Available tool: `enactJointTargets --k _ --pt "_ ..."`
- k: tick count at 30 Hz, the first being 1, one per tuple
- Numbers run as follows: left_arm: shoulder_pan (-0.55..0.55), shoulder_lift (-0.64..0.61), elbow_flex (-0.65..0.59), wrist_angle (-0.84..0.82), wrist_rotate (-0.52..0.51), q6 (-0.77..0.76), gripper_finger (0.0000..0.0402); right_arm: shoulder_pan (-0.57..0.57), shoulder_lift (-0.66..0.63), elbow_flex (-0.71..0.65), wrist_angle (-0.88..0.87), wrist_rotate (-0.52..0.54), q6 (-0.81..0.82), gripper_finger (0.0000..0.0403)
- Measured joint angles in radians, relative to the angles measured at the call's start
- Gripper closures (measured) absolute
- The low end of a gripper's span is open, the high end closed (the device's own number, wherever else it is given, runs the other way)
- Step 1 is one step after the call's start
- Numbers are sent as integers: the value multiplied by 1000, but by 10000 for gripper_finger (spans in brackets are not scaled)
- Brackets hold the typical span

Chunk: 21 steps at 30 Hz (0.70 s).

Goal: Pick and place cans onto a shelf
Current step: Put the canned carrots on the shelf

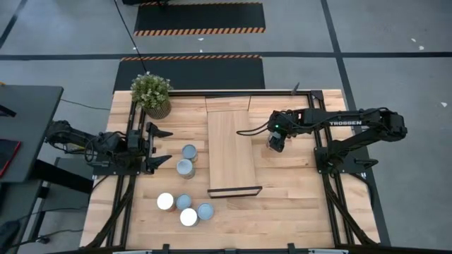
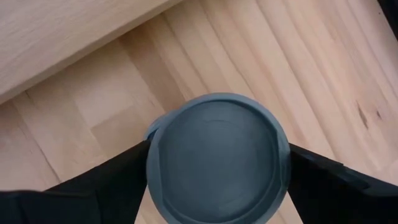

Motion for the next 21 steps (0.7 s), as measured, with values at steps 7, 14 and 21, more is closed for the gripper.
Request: enactJointTargets --k 7,14,21 --pt "0 0 0 0 0 0 5 0 -2 0 2 0 -6 106" --pt "0 0 0 0 0 0 5 0 0 29 -4 7 -55 105" --pt "0 0 0 14 0 7 5 -1 0 142 115 18 -197 104"
